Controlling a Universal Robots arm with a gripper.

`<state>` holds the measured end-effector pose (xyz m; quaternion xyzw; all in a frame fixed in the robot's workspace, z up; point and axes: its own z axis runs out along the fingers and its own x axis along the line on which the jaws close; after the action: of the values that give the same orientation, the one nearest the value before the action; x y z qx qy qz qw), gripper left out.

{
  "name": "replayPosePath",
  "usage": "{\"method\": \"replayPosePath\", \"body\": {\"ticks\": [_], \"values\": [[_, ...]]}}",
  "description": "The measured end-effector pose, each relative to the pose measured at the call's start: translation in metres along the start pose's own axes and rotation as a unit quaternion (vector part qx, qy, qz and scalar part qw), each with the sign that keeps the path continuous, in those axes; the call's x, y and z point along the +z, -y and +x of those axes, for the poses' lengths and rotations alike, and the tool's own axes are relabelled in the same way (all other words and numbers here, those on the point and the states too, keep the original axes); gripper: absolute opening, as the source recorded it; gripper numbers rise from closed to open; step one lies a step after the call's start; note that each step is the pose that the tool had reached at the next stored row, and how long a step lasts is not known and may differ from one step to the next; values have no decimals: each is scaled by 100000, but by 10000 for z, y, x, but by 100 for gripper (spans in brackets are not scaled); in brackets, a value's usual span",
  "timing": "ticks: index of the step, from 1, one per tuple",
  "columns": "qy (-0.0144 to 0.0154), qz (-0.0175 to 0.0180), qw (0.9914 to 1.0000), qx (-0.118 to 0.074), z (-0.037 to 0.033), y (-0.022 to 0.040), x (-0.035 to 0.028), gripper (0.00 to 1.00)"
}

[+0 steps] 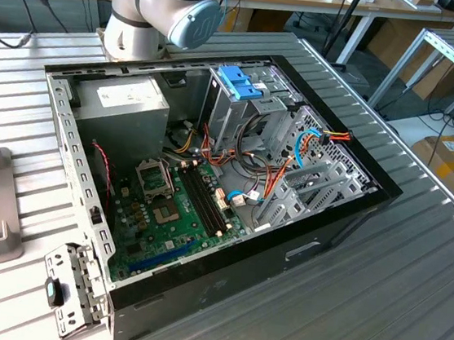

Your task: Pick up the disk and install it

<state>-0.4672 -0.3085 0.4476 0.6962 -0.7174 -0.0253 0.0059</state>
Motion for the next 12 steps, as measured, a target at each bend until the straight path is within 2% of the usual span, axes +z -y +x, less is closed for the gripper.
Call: {"method": "replayPosePath", "body": {"ticks": [12], "values": [[1, 5, 100000, 0, -2, -4, -83, 37]]}}
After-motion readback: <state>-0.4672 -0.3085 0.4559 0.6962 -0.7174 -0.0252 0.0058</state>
